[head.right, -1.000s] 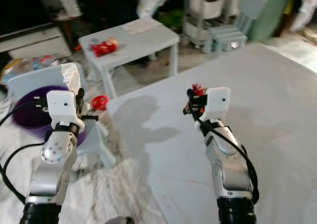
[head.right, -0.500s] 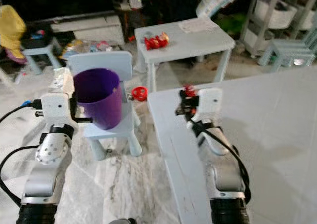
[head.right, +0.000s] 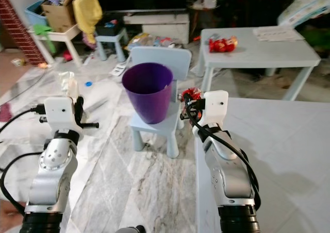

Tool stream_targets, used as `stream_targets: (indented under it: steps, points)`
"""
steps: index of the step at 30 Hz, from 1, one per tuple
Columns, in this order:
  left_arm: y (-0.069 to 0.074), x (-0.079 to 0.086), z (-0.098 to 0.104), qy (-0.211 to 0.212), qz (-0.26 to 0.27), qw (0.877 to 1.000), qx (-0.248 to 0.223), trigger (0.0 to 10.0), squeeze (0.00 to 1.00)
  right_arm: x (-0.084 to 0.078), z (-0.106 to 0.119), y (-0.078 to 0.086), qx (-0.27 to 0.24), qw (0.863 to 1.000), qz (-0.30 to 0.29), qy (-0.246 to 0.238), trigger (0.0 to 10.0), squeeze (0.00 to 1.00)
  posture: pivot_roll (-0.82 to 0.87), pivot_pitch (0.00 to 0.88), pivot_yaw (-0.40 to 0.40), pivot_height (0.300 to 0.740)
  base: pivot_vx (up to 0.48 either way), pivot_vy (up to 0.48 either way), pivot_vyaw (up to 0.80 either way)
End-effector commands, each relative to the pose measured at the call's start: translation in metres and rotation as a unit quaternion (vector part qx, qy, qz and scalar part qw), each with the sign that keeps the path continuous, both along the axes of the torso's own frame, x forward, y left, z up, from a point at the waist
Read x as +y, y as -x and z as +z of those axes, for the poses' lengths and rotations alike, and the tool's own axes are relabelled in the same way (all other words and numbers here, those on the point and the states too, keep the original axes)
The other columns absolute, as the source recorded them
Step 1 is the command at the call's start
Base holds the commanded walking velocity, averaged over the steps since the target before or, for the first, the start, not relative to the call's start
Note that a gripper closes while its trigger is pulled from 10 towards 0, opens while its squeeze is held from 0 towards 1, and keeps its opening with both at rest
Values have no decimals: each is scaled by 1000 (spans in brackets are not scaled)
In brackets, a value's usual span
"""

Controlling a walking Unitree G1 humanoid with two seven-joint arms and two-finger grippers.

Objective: Picking trash to rubbish bin

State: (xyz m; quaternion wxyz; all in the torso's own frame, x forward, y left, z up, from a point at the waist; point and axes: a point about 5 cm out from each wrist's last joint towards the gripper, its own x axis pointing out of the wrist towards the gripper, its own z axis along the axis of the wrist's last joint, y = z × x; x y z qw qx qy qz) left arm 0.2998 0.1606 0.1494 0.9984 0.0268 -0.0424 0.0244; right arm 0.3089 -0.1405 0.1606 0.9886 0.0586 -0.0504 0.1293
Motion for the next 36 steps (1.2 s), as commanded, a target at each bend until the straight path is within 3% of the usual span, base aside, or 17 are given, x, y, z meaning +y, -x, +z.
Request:
stream_targets:
  steps: [1, 5, 14, 23, 36]
  points:
    - [0, 6, 4, 1, 2, 1000, -6, 10000, 0, 5, 5, 1, -9, 1000, 10, -7, 10000, 0, 6, 69, 1, 740, 0, 0, 0]
    - [-1, 4, 5, -6, -9, 1000, -9, 10000, 0, 5, 6, 1, -10, 1000, 10, 5, 10000, 0, 6, 68, 1, 740, 0, 0, 0]
    - [0, 2, 7, -4, -22, 1000, -12, 10000, 0, 6, 6, 0, -12, 1000, 12, 2, 10000, 0, 13, 69, 0, 740, 0, 0, 686]
    - [1, 0, 7, 15, -41, 999, -9, 10000, 0, 7, 6, -1, -11, 1000, 14, 0, 10000, 0, 16, 64, 0, 740, 0, 0, 0]
    - [-1, 3, 11, 14, -40, 999, -15, 10000, 0, 8, 4, 0, -10, 1000, 14, -3, 10000, 0, 17, 63, 4, 740, 362, 0, 0]
